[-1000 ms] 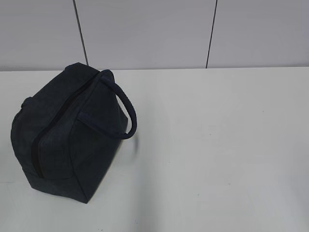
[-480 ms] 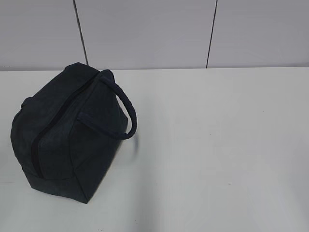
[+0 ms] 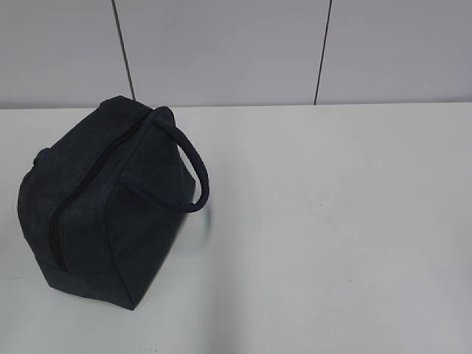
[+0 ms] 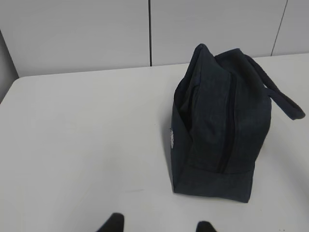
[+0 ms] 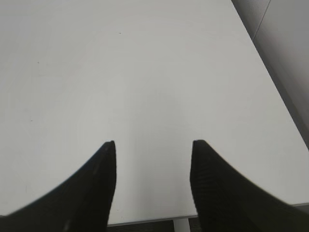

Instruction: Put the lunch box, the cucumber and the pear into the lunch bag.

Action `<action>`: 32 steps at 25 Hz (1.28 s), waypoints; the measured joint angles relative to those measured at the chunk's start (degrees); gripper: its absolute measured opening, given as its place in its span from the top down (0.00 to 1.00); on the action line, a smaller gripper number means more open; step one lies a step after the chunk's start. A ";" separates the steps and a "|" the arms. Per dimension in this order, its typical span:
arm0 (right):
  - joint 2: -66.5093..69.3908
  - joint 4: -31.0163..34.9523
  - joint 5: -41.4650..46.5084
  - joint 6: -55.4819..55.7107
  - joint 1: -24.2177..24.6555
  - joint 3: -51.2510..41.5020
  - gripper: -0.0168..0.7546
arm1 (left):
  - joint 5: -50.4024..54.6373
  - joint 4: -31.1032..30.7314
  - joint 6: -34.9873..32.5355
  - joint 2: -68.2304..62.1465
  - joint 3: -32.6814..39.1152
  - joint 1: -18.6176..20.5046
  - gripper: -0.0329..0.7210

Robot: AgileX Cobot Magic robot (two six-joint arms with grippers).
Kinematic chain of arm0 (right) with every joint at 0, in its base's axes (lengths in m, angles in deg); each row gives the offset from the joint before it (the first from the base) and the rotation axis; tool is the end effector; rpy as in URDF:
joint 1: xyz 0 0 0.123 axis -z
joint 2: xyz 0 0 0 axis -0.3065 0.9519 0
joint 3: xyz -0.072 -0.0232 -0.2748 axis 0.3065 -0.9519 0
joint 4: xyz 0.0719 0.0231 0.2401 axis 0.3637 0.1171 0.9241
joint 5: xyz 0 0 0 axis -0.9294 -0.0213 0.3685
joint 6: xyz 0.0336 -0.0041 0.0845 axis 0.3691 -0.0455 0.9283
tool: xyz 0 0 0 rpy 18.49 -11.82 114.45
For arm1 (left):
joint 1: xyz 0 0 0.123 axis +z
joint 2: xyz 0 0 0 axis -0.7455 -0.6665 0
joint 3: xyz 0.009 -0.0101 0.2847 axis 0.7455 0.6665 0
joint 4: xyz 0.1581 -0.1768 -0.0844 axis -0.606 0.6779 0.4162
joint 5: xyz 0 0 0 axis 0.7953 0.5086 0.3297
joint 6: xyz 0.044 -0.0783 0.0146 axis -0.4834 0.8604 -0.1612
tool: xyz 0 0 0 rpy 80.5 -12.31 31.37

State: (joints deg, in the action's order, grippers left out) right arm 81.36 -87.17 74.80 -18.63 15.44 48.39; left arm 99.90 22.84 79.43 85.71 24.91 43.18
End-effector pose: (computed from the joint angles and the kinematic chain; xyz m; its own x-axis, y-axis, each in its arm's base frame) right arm -0.0113 -0.0185 0.2717 -0.5009 0.0092 -0.8654 0.1442 0.9869 -0.0730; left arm -0.0131 -0.0011 0.2813 -0.4570 0.0898 -0.8849 0.1321 0.9907 0.0323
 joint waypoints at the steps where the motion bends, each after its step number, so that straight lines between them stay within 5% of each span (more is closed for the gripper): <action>1: 0.00 0.00 0.00 0.00 0.42 0.00 0.47 | 0.00 0.00 0.00 0.00 0.00 0.00 0.59; 32: 0.00 0.74 0.04 -0.14 0.41 0.00 0.47 | 0.00 0.04 0.00 0.00 0.00 1.36 0.62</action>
State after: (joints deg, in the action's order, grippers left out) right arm 81.36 -86.44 74.84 -18.77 15.85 48.39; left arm 99.90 22.89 79.43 85.71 24.91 44.55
